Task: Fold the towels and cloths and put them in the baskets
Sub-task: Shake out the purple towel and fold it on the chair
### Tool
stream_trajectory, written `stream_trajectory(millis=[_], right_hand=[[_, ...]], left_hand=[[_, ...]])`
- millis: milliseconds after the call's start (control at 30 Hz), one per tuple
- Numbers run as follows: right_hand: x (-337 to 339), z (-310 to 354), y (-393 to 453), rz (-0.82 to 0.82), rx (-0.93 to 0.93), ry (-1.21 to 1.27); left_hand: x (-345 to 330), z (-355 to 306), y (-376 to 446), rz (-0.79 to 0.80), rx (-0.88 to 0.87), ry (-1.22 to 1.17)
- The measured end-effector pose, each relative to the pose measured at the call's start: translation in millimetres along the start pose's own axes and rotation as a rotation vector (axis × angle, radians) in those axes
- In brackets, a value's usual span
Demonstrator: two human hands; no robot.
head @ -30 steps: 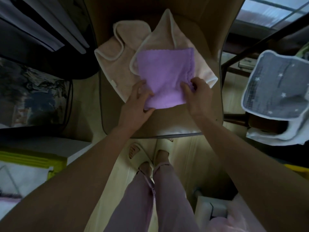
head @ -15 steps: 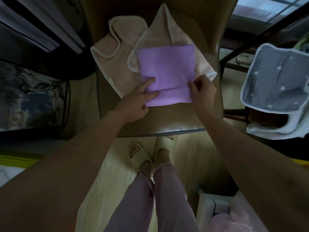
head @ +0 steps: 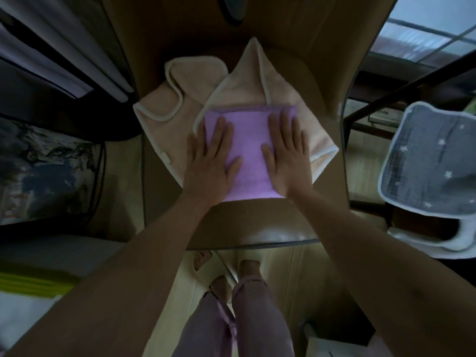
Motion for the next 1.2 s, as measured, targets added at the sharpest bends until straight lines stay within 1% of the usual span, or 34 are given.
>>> stream_trajectory(millis=[67,133,200,233,267,300,333,400,500,600,667,767,933,1000,1067,1133,1200], right_hand=[[3.9,2.5,5.0,0.008,-0.051,0.080],[16.9,10.7,1.8,-0.056,-0.144,0.196],[33.7,13.6,-10.6,-0.171,-0.287,0.314],[41.9,12.7,-16.9,-0.199,-0.376,0.362],[46.9,11.5,-22.7,-0.181,-0.484,0.427],[49.6,11.6,-26.3,-0.124,-0.588,0.519],[51.2,12.6,-26.8,-0.064,-0.661,0.609],[56.3,13.4,-20.1,0.039,-0.719,0.705],[63.4,15.1,-9.5,0.186,-0.731,0.735],[69.8,21.9,-8.6,0.280,-0.764,0.824],[74.9,30.6,-11.2,0.298,-0.790,0.898],[83.0,50.4,-15.6,0.290,-0.739,0.946],[89.7,108.1,-20.5,0.313,-0.487,0.859],[87.0,139.6,-22.4,0.348,-0.386,0.805],[74.9,170.9,-24.3,0.404,-0.308,0.739],[56.0,205.5,-33.1,0.512,-0.281,0.727],[35.9,240.4,-48.0,0.586,-0.243,0.682]], left_hand=[[2.3,-2.8,3.0,-0.008,0.003,-0.013],[10.1,-10.4,0.2,-0.053,0.049,-0.092],[17.7,-18.2,-7.9,-0.158,0.181,-0.294],[22.3,-21.6,-12.0,-0.200,0.284,-0.460],[27.0,-25.5,-15.2,-0.237,0.385,-0.632],[30.2,-28.8,-17.1,-0.257,0.477,-0.780],[33.5,-31.2,-16.3,-0.250,0.552,-0.862],[35.4,-31.0,-10.4,-0.194,0.647,-0.921],[40.1,-28.4,0.5,-0.111,0.733,-0.975],[55.6,-33.6,6.0,-0.089,0.789,-1.024],[62.8,-35.2,4.6,-0.120,0.788,-1.035],[72.7,-28.5,-10.2,-0.186,0.777,-1.037],[97.2,5.5,-58.2,-0.339,0.878,-0.997],[106.5,24.8,-84.3,-0.393,0.962,-0.966],[113.4,45.1,-113.7,-0.435,1.051,-0.936],[119.8,65.7,-150.0,-0.477,1.126,-0.895],[120.6,88.3,-191.3,-0.518,1.203,-0.885]])
Point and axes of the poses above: each hand's wrist, its own y-axis towards the middle knuckle, its own x-axis out of the back of the hand, z = x × y, the point moved 2 cm from there along y, towards the middle knuckle, and after that the axes turned 1 degree about -x, right-handed, at the moved point
